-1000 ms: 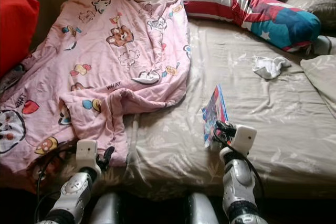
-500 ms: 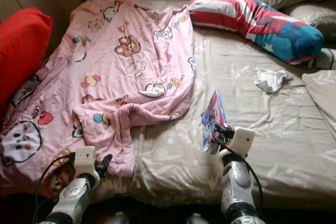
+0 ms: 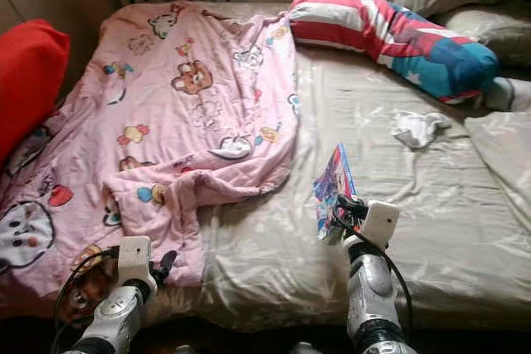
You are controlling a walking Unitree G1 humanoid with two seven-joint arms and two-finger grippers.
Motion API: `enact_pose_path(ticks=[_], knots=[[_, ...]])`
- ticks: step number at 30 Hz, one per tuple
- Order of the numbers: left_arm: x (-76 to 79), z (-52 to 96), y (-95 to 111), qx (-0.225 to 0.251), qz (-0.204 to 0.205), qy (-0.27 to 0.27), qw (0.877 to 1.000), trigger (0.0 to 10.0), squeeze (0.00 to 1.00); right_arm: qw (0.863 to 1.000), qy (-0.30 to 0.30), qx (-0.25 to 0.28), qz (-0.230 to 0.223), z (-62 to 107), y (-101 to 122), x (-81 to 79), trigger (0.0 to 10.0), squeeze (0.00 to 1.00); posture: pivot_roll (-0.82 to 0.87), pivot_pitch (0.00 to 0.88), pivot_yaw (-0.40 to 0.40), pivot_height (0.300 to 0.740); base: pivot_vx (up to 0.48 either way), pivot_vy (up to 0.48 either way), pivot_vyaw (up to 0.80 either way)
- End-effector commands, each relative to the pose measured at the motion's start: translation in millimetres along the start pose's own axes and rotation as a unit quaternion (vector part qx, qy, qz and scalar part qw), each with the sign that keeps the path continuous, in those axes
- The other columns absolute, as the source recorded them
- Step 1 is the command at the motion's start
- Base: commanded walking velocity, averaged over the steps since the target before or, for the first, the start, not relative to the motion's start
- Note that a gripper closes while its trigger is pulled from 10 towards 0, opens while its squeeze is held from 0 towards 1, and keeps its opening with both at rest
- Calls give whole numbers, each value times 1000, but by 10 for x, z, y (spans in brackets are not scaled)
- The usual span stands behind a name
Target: Clean up the room
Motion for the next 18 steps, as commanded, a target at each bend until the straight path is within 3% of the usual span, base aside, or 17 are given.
enact_pose_path(ticks=[1, 18], knots=[[-38, 40, -101, -16, -3, 6, 1000, 10000, 0, 1000, -9, 17, -1, -21, 78, 38, 10000, 0, -61, 155, -16, 740, 0, -345, 0], [-39, 31, -69, -10, -7, 2, 1000, 10000, 0, 1000, -10, 15, -1, -27, 73, 9, 10000, 0, -59, 155, -11, 740, 0, -349, 0]])
Point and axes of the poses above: a point about 5 cm out from each wrist's last joint towards the gripper, its own z axis pointing back from the gripper into the wrist, its own y axis along the axis of the wrist's last joint, x = y × z, the point moved 2 cm from there along -z, pointing out of the wrist towards the gripper, and after that the axes turned 6 degrees about z, right-handed, at the moved point
